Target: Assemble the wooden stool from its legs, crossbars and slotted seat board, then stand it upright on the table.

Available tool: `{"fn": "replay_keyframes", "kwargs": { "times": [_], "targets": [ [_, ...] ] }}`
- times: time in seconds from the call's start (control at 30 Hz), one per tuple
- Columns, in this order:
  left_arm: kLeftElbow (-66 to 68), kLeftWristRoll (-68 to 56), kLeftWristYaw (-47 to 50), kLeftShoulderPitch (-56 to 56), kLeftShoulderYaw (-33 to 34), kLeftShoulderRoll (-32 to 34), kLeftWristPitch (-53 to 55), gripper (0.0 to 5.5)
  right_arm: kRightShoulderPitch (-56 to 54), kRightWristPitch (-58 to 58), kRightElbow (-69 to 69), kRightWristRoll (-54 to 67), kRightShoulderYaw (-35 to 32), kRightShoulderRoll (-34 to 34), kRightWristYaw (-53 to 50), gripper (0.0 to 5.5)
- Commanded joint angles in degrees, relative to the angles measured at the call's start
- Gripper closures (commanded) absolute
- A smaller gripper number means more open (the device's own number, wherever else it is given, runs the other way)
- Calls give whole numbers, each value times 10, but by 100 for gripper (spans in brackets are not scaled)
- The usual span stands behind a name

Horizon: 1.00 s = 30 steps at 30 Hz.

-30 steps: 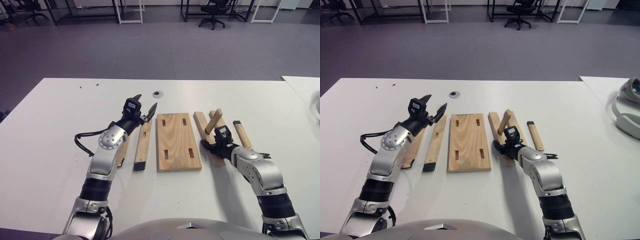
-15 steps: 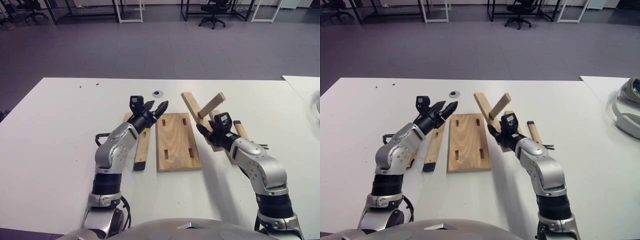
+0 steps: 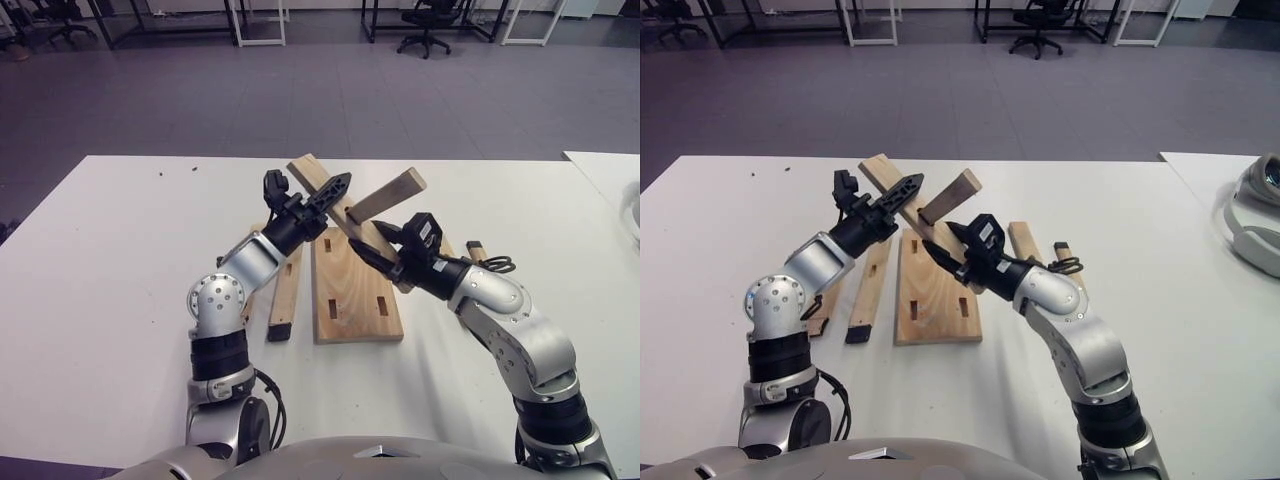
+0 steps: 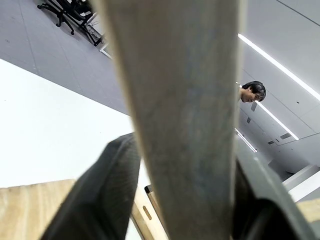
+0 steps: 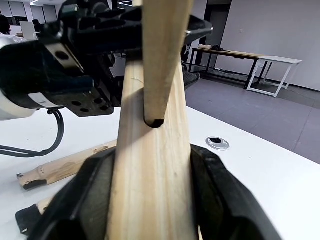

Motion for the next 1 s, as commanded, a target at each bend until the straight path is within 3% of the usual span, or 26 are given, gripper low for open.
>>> {"fn": "replay_keyframes", "kwargs": {
  "times": [0.03, 0.13, 0.23, 0.27, 0.4, 0.6, 0.8, 1.0],
  "targets": [
    [-12, -17, 18, 11, 1, -1, -1, 390, 5, -17, -7, -9, 8, -11, 3, 343],
    [-18, -22, 22, 15, 0, -1, -10, 438, 8, -20, -8, -12, 11, -14, 2, 343],
    [-25, -27, 34, 20, 2, -5, -17, 445, 10, -23, -5, -19, 14, -16, 0, 343],
    [-28, -30, 40, 23, 5, -6, -21, 445, 11, -23, -4, -21, 15, -17, 0, 306],
    [-51, -9, 84, 57, 22, -4, -51, 448, 29, -21, -11, -28, 17, -24, -5, 243],
    [-261, 31, 200, 212, 34, 32, -59, 448, 130, -71, 38, -98, -37, -142, 20, 234],
    [-298, 42, 270, 279, -9, 10, -68, 448, 161, -101, 128, -185, 47, -179, 46, 234],
    [-304, 147, 246, 278, -63, 82, -86, 448, 145, -98, 117, -174, 86, -130, 54, 234]
  ]
}}
